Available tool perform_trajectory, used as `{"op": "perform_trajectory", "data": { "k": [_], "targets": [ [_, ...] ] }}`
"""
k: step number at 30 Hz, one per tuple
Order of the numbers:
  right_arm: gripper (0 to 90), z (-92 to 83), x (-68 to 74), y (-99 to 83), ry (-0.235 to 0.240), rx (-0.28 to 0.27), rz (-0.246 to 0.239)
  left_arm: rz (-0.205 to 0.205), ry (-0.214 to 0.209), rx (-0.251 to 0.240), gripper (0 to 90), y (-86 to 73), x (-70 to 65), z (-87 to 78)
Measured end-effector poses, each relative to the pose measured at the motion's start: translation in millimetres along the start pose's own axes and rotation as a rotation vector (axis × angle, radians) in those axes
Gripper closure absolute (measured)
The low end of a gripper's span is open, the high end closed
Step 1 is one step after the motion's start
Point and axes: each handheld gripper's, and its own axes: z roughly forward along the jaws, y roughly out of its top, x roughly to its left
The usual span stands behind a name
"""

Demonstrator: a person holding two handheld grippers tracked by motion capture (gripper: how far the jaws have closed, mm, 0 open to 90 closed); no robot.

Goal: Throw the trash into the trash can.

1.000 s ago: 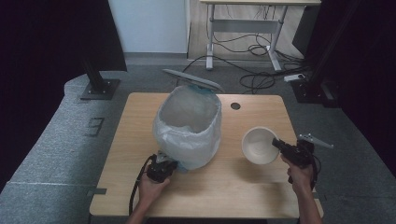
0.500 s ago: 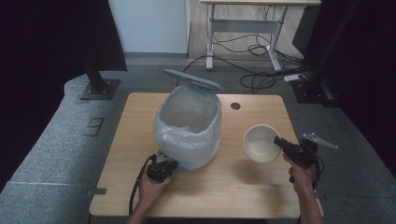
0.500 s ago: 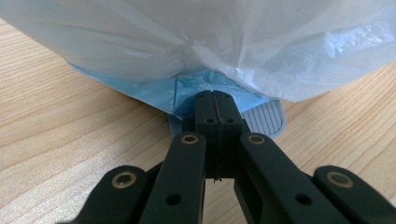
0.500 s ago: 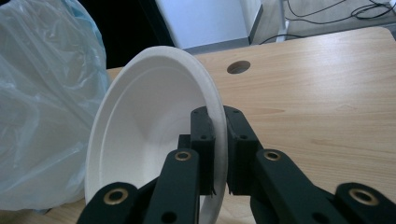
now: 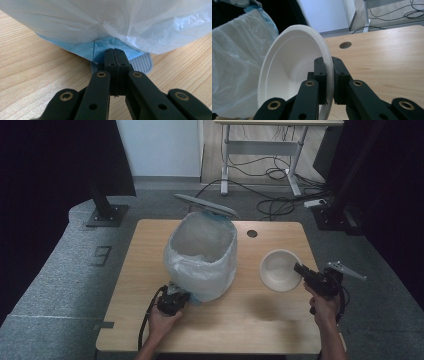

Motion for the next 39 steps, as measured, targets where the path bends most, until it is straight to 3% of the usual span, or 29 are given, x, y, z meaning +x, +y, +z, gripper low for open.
{"op": "perform_trajectory", "data": {
  "k": [14, 39],
  "targets": [
    [83.0, -10.1, 23.5, 10.4, 0.045, -0.043, -0.055, 0.001, 0.000, 0.000, 90.0, -0.1, 0.0, 0.0],
    [83.0, -13.7, 51.4, 19.7, 0.110, -0.076, -0.097, -0.005, -0.003, -0.005, 90.0, -0.3, 0.2, 0.2]
  ]
}}
